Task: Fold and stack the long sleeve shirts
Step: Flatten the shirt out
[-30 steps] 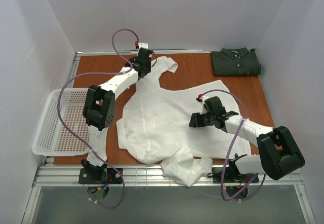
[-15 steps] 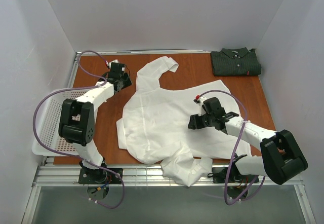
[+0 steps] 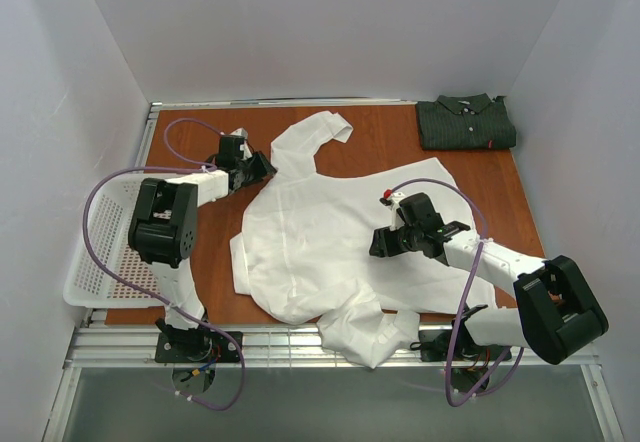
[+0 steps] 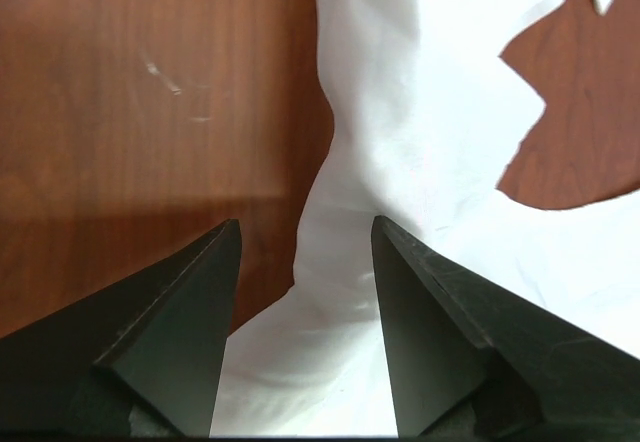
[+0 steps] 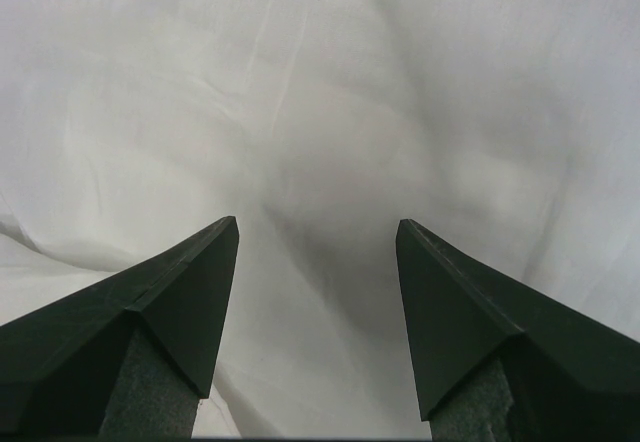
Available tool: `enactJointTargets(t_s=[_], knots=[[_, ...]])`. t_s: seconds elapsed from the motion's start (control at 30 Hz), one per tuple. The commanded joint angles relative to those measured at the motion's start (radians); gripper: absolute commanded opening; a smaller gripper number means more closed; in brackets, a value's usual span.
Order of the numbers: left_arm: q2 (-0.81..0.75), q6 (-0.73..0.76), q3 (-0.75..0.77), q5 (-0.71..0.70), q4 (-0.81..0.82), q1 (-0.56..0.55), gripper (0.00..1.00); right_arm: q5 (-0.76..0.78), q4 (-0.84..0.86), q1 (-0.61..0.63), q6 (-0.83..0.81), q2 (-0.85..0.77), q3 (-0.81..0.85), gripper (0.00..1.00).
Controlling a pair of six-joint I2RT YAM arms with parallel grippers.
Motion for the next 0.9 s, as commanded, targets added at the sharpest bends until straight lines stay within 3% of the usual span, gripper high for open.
enactJointTargets(t_s=[0.0,0.33,0.47,0.57,0.6,0.63,0.87], knots=[[0.005,0.002,-0.001,0.107,0.101,-0.002,0.51,-0.012,0.000,0.010,-0.017,-0.003,0.029,0.60],[0.083,-0.002,0.025,0.126,0.103,-0.022,0.46,-0.013,0.005,0.016,-0.017,0.020,0.026,0.60],[0.087,0.002,0.024,0.117,0.104,-0.043,0.33,-0.010,0.005,0.019,-0.016,0.026,0.023,0.60],[0.082,0.019,0.030,0.096,0.098,-0.043,0.17,-0.009,0.005,0.021,-0.016,0.027,0.022,0.60],[0.071,0.037,0.037,0.082,0.092,-0.043,0.05,-0.007,0.005,0.020,-0.016,0.027,0.020,0.60],[0.064,0.048,0.047,0.043,0.068,-0.043,0.00,0.001,0.000,0.021,-0.014,0.030,0.019,0.60],[-0.007,0.192,0.163,-0.213,-0.096,-0.049,0.00,0.036,-0.026,0.021,0.003,0.058,0.008,0.60]])
